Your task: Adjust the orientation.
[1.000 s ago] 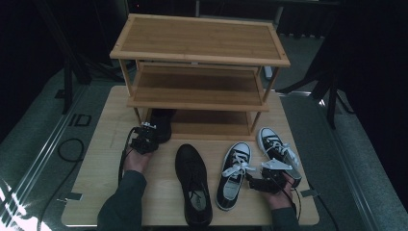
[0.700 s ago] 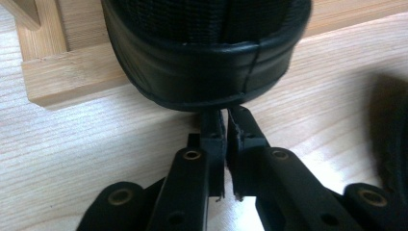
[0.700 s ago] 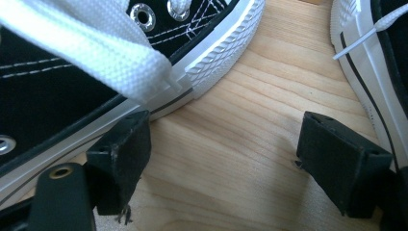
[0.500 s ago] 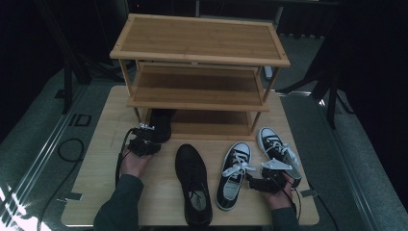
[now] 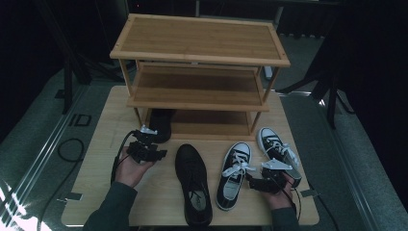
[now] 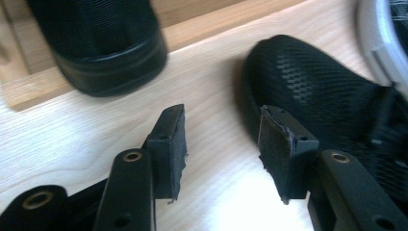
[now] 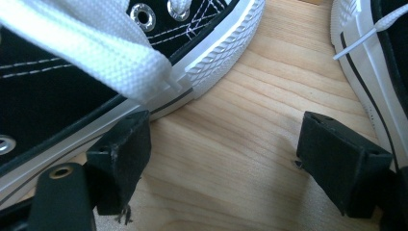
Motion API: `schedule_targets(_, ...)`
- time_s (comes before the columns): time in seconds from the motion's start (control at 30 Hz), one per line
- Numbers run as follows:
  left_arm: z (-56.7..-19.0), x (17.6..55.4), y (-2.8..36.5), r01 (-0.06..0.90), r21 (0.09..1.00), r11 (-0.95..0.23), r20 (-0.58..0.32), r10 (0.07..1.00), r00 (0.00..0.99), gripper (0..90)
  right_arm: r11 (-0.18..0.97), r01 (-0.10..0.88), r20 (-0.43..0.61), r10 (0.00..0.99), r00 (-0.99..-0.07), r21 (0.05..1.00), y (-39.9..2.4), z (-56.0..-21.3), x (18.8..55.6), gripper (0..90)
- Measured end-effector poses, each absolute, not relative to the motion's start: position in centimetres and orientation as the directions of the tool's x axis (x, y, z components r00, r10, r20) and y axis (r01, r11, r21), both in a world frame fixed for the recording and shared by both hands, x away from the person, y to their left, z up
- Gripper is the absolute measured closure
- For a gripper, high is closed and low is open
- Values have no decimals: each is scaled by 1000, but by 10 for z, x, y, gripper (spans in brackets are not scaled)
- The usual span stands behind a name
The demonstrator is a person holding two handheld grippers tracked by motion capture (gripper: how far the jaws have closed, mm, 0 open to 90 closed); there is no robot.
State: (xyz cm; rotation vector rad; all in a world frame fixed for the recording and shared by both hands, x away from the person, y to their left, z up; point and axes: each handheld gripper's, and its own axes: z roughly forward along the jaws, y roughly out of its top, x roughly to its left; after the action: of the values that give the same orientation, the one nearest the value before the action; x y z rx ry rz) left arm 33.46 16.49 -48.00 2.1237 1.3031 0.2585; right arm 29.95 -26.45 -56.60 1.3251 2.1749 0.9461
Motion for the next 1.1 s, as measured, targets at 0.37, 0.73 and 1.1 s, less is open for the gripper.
schedule_targets(0.37,-465,317,138,688,602,-406,-166,779,605,486,313,603,-5,890,-456,734,-264,-566,299,195)
schedule_targets(0.73,-454,309,120,668,585,-461,-151,747,648,446,312,603,-4,890,-455,734,-264,-566,299,195)
schedule_targets(1.1,-451,305,111,655,573,-492,-158,718,677,351,312,604,-4,890,-455,733,-264,-566,299,195)
